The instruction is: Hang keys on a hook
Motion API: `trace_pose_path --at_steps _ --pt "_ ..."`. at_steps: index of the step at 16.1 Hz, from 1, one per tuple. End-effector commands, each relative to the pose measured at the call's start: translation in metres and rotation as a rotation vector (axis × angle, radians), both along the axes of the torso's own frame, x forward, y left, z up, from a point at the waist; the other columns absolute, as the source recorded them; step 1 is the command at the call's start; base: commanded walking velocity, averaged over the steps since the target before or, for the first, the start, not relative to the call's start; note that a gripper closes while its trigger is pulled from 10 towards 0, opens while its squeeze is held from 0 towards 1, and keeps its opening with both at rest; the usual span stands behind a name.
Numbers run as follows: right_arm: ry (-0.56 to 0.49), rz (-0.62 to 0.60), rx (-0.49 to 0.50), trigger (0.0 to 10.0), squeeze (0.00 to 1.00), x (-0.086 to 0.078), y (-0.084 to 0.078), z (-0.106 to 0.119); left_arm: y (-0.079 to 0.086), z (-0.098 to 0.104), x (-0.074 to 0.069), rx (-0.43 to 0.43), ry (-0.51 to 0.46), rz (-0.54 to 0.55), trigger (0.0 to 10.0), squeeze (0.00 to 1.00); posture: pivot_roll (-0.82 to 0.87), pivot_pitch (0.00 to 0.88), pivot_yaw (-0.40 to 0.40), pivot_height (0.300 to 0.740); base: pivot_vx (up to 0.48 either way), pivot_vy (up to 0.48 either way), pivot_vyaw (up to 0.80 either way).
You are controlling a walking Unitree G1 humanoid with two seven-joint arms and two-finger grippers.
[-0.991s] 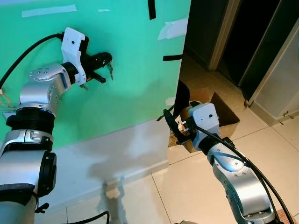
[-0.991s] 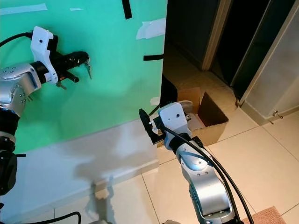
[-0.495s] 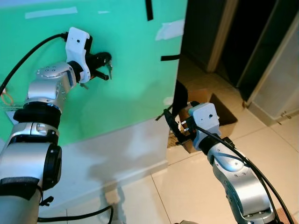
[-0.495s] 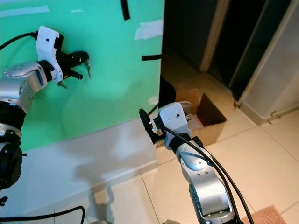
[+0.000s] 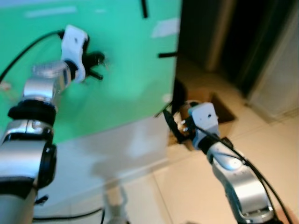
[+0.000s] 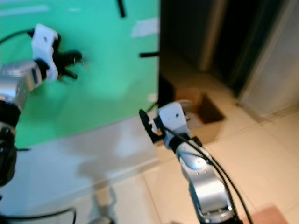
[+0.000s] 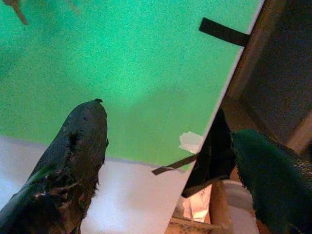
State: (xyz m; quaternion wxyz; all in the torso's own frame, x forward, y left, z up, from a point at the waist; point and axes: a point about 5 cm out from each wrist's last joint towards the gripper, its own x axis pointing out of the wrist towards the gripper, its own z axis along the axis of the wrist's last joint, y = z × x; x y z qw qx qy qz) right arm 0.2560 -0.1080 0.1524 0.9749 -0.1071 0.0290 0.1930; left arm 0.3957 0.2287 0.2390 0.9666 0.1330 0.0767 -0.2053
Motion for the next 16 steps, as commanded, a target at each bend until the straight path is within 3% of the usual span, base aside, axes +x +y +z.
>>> trace_pose_path --at_steps 1,5,7,9,16 --pt "-0.009 -0.001 -0.002 10.0 0.0 0.001 0.002 0.002 0.002 0.001 -0.001 0.06 -0.005 -0.007 10.0 0.0 -0.04 0.0 0.061 0.74 0.0 0.0 0.0" --pt "-0.009 -0.002 -0.001 10.0 0.0 0.001 0.002 0.002 0.01 0.003 -0.004 0.11 -0.038 0.007 10.0 0.0 -0.04 0.0 0.058 0.74 0.0 0.0 0.0" --pt "-0.011 0.001 0.001 10.0 0.0 0.002 0.002 0.002 0.001 0.012 -0.008 -0.034 -0.073 -0.105 10.0 0.0 -0.03 0.0 0.056 0.74 0.0 0.0 0.0" --pt "-0.012 0.002 0.003 10.0 0.0 0.003 0.003 0.003 -0.004 0.018 -0.009 -0.141 -0.068 -0.14 10.0 0.0 -0.03 0.0 0.055 0.74 0.0 0.0 0.0" --pt "-0.02 -0.002 0.009 10.0 0.0 0.004 0.004 0.004 -0.006 0.022 0.001 -0.207 -0.067 -0.069 10.0 0.0 -0.03 0.0 0.053 0.74 0.0 0.0 0.0"
